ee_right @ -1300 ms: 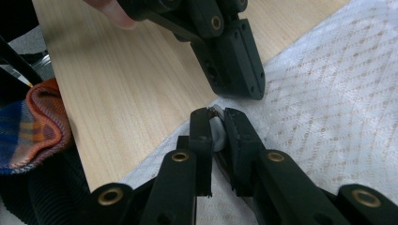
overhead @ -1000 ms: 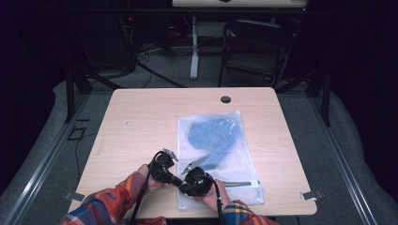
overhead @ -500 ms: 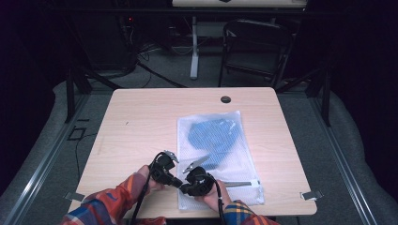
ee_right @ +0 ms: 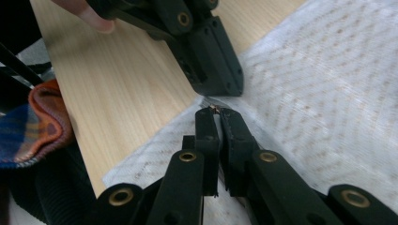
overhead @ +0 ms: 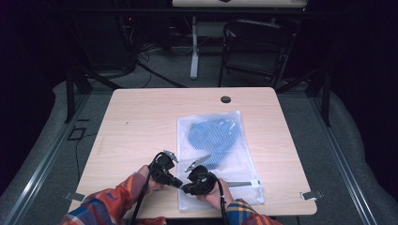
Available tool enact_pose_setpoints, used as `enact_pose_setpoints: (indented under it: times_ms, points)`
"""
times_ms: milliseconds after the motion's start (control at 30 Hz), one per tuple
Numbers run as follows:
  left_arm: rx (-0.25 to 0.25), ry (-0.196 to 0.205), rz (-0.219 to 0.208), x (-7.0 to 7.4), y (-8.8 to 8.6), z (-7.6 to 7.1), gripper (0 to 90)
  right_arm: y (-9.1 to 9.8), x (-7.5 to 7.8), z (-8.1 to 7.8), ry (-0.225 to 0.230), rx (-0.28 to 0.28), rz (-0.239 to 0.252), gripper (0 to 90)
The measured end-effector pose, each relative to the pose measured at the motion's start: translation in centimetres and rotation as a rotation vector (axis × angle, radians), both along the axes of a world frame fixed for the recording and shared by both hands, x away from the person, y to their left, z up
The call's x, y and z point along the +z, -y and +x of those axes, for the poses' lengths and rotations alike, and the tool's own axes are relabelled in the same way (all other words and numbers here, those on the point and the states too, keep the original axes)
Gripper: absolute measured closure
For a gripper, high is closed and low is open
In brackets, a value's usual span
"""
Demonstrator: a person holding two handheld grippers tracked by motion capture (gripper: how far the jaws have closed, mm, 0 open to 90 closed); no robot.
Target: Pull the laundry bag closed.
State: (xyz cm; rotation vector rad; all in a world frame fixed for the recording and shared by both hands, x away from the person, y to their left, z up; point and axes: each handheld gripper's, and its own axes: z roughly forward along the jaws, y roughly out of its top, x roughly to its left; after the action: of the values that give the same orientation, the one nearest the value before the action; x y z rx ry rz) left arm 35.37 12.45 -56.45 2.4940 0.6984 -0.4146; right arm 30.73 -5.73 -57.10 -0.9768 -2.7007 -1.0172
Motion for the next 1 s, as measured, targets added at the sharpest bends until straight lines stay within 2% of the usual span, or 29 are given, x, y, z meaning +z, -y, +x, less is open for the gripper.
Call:
enact_pose_setpoints:
  times_ms: [133,167,200,233,333,367,600,733,767,833,867,900,1000]
  points:
    - [-0.001,0.002,0.001,0.01,0.05,-0.02,90.0,0.56,0.09,0.15,-0.007,-0.010,0.001,87.3]
    - [0.005,0.002,-0.001,0.03,0.11,-0.10,90.0,0.57,0.13,0.16,-0.006,-0.003,-0.012,87.3]
    - [-0.030,0.014,0.014,0.11,-0.01,0.05,90.0,0.53,0.11,0.14,-0.009,0.001,-0.022,87.3]
    - [-0.012,0.018,-0.002,0.05,0.07,-0.15,90.0,0.53,0.01,0.14,-0.009,0.003,-0.018,87.3]
    - [-0.049,0.055,0.014,0.26,0.24,-0.30,90.0,0.40,-0.01,0.06,0.000,0.002,-0.014,87.2]
    - [-0.075,0.079,0.024,0.34,0.30,-0.38,90.0,0.44,-0.04,0.10,-0.008,0.002,-0.010,87.3]
    - [-0.043,0.065,0.011,0.30,0.26,-0.53,87.2,0.45,-0.08,0.08,-0.001,0.003,-0.012,87.3]
    - [-0.042,0.066,0.000,0.34,0.22,-0.56,83.4,0.45,-0.11,0.09,0.005,0.014,-0.006,87.3]
    - [-0.055,0.069,0.004,0.35,0.24,-0.51,81.1,0.41,-0.12,0.01,0.002,0.004,-0.003,87.3]
    - [-0.026,0.095,0.027,0.49,0.34,-0.39,87.9,0.40,-0.12,-0.02,0.004,0.003,-0.003,87.3]
    - [-0.026,0.095,0.027,0.49,0.34,-0.39,90.0,0.40,-0.12,-0.02,0.004,0.003,-0.003,87.3]
    - [-0.003,0.091,0.043,0.49,0.36,-0.29,90.0,0.37,-0.12,-0.11,0.008,0.002,-0.006,87.3]
    - [-0.019,0.089,0.049,0.49,0.38,-0.28,90.0,0.43,-0.22,-0.08,0.005,-0.008,0.007,87.3]
